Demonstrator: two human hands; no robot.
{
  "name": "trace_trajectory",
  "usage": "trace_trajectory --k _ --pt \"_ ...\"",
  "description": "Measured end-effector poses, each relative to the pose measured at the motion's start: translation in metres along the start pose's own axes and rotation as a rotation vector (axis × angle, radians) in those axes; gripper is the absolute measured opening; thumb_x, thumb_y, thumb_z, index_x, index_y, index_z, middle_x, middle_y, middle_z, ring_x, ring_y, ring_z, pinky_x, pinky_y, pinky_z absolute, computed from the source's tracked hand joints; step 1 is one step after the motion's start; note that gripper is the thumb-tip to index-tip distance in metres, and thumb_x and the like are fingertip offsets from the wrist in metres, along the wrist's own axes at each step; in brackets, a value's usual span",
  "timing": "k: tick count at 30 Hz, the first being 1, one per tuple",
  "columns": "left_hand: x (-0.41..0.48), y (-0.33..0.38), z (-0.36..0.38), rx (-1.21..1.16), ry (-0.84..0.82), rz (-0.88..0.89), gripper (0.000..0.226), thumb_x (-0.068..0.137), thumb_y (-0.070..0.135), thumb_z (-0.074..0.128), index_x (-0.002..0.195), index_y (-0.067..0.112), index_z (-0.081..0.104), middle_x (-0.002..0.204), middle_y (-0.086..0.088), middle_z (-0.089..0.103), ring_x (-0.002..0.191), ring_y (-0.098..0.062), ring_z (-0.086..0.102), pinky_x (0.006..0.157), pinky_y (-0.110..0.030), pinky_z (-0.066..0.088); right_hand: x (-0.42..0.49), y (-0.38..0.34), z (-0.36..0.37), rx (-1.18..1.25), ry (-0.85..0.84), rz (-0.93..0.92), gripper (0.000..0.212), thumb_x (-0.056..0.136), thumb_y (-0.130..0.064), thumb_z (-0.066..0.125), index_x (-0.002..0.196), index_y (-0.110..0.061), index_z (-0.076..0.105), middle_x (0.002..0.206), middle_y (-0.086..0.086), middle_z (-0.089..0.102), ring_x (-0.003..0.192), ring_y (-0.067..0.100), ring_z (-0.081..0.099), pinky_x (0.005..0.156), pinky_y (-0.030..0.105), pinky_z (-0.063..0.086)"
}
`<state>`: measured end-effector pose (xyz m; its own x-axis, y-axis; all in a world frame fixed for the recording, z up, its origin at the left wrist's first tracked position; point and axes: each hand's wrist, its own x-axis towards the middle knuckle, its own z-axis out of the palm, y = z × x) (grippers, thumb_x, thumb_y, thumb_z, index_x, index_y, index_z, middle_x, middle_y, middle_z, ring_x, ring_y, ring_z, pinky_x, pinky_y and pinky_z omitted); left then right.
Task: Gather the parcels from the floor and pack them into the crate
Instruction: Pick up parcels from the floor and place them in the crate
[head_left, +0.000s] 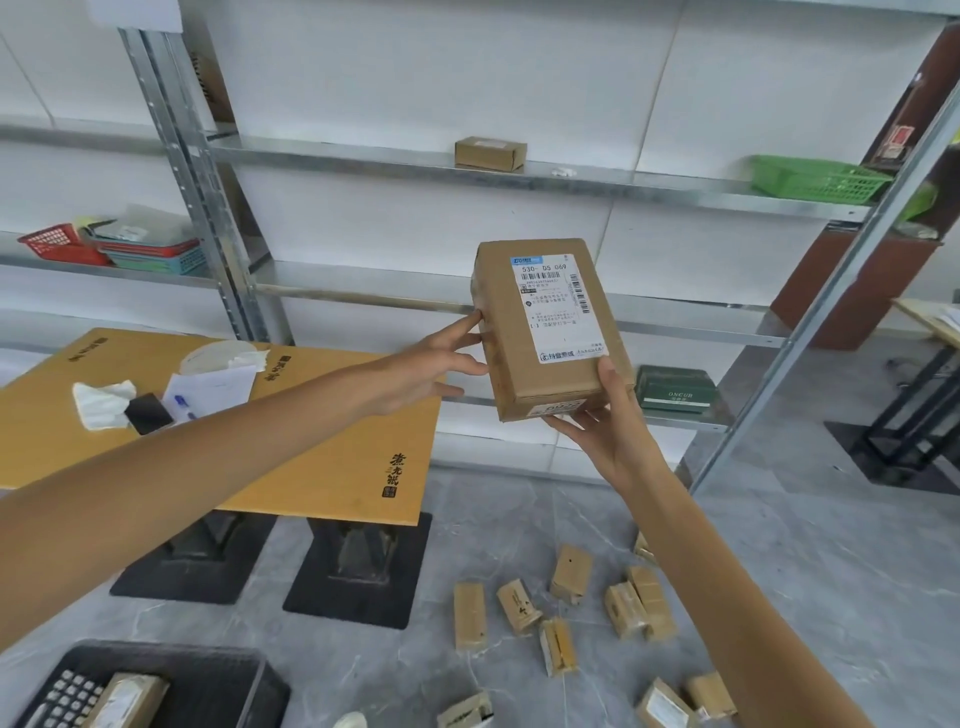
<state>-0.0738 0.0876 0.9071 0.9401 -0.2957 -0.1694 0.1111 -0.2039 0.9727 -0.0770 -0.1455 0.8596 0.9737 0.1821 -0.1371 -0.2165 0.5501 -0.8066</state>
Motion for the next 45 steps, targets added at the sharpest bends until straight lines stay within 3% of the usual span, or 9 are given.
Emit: trace_trajectory --k 7,12,19,24,27,29,32,38,45 --pt "-0.015 -0.007 -0.009 -0.014 0.029 -0.003 0.077 0.089 0.011 0.06 0.143 0.05 0.021 0.137 0.017 0.038 0.131 -0.01 0.037 0.094 -0.033 0.042 -0.009 0.009 0.014 -0.004 -0.013 0.015 0.065 0.084 -0.037 0.062 0.139 -0.018 0.034 0.135 0.014 0.05 0.118 0.031 0.056 0.095 0.058 0.047" --pt "-0.03 -0.012 -0.027 -0.012 0.034 -0.001 0.076 0.09 0.01 0.058 0.142 0.052 0.022 0.137 0.017 0.037 0.125 -0.006 0.042 0.093 -0.033 0.043 -0.016 0.024 0.035 0.014 0.002 0.012 0.069 0.08 -0.037 0.066 0.137 -0.014 0.035 0.132 0.015 0.051 0.119 0.032 0.056 0.086 0.055 0.053" --pt "-0.076 -0.02 -0.076 0.024 0.07 0.006 0.078 0.089 0.013 0.06 0.144 0.049 0.019 0.145 0.013 0.035 0.132 -0.012 0.038 0.109 -0.045 0.036 -0.029 0.059 0.095 -0.037 -0.018 -0.011 0.068 0.081 -0.036 0.065 0.136 -0.013 0.034 0.131 0.015 0.053 0.117 0.029 0.058 0.088 0.054 0.052" --pt "-0.129 -0.036 -0.129 0.043 0.088 0.019 0.074 0.091 0.018 0.058 0.143 0.052 0.019 0.137 0.023 0.04 0.128 -0.009 0.043 0.11 -0.05 0.031 -0.049 0.103 0.157 -0.157 -0.001 -0.03 0.07 0.072 -0.042 0.069 0.127 -0.016 0.034 0.121 0.008 0.059 0.109 0.019 0.062 0.094 0.054 0.049" --pt "-0.164 -0.045 -0.157 0.029 0.073 0.018 0.076 0.082 0.025 0.06 0.139 0.056 0.021 0.126 0.034 0.045 0.123 -0.005 0.045 0.111 -0.057 0.019 -0.066 0.135 0.192 -0.245 -0.023 -0.046 0.076 0.069 -0.047 0.069 0.131 -0.022 0.033 0.121 0.002 0.061 0.108 0.013 0.063 0.1 0.057 0.042" --pt "-0.188 -0.052 -0.179 -0.002 0.062 0.023 0.075 0.077 0.031 0.058 0.138 0.057 0.023 0.13 0.03 0.046 0.126 -0.009 0.043 0.111 -0.059 0.017 -0.079 0.159 0.215 -0.271 -0.052 -0.053 0.076 0.07 -0.049 0.067 0.134 -0.028 0.033 0.122 -0.001 0.063 0.107 0.012 0.064 0.102 0.06 0.038" --pt "-0.223 -0.063 -0.207 -0.045 0.05 0.024 0.071 0.08 0.039 0.061 0.139 0.054 0.024 0.139 0.02 0.045 0.127 -0.014 0.044 0.11 -0.058 0.027 -0.098 0.191 0.25 -0.313 -0.085 -0.05 0.076 0.072 -0.051 0.065 0.138 -0.032 0.032 0.128 -0.002 0.06 0.113 0.016 0.061 0.105 0.062 0.032" --pt "-0.28 -0.087 -0.256 -0.048 0.032 0.047 0.075 0.088 0.024 0.064 0.141 0.054 0.02 0.146 0.019 0.035 0.128 -0.011 0.045 0.098 -0.045 0.048 -0.133 0.237 0.308 -0.367 -0.083 -0.039 0.075 0.071 -0.056 0.063 0.137 -0.037 0.034 0.128 -0.008 0.058 0.114 0.015 0.059 0.106 0.06 0.033" --pt "-0.307 -0.091 -0.278 -0.094 0.077 0.078 0.073 0.087 0.02 0.065 0.137 0.054 0.025 0.138 0.023 0.041 0.122 -0.008 0.05 0.096 -0.043 0.05 -0.134 0.245 0.334 -0.363 -0.083 0.004 0.054 0.086 -0.057 0.047 0.132 -0.03 0.039 0.119 -0.011 0.059 0.113 0.015 0.056 0.109 0.061 0.028"
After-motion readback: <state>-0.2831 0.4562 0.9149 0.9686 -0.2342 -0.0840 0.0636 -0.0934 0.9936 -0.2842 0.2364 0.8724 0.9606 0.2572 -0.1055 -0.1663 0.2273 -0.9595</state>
